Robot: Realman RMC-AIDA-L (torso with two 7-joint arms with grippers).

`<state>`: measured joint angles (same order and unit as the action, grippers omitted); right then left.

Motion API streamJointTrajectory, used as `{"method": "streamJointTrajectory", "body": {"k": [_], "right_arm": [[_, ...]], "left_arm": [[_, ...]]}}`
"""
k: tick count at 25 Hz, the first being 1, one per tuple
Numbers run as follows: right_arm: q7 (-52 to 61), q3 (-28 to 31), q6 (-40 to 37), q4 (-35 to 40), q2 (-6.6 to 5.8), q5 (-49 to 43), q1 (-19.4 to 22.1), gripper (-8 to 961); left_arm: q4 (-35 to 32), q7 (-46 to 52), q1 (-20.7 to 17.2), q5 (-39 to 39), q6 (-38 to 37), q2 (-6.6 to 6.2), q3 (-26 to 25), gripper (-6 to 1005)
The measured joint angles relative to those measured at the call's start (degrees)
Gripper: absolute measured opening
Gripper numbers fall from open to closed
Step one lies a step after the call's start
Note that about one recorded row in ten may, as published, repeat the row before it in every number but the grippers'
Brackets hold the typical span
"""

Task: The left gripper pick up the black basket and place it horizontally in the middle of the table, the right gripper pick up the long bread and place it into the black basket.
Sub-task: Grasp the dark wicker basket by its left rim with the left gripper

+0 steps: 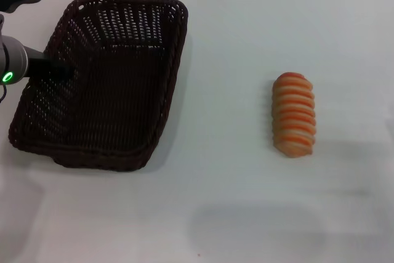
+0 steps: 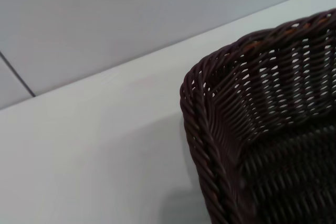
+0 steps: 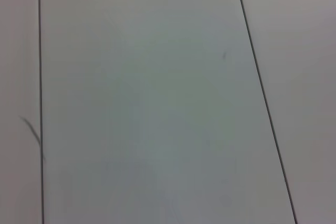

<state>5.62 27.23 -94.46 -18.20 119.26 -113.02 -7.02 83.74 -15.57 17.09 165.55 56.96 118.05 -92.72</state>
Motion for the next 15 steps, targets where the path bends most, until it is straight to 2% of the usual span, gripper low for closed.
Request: {"method": "streamJointTrajectory", "body": {"k": [4,9,12,13,14,15], "right_arm": [[0.0,-0.1,-0.1,0.0,0.0,0.0,0.1,820],[0.0,-0.1,-0.3,0.0,0.0,0.0,0.1,820],[0.0,-0.1,-0.5,0.0,0.0,0.0,0.1,820],[0.0,-0.1,-0.5,0.0,0.0,0.0,0.1,820],[0.0,-0.1,-0.5,0.0,0.0,0.0,0.1,820],[0.0,-0.1,-0.6,0.0,0.0,0.0,0.0,820]], "left_arm": [[4.0,-3.6,-1.4,-0.5,0.2,0.07,0.2,387],[3.9,-6.3,-1.0,-1.2,0.5,0.08,0.2,345],[3.3,-11.5,0.0,-4.6,0.7,0.05,-0.8,318],[2.6,-18.5,1.0,-10.6,1.5,0.0,-3.1,309],[2.6,-18.5,1.0,-10.6,1.5,0.0,-3.1,299],[2.1,-22.0,1.7,-13.9,2.2,0.0,-4.6,289]]}}
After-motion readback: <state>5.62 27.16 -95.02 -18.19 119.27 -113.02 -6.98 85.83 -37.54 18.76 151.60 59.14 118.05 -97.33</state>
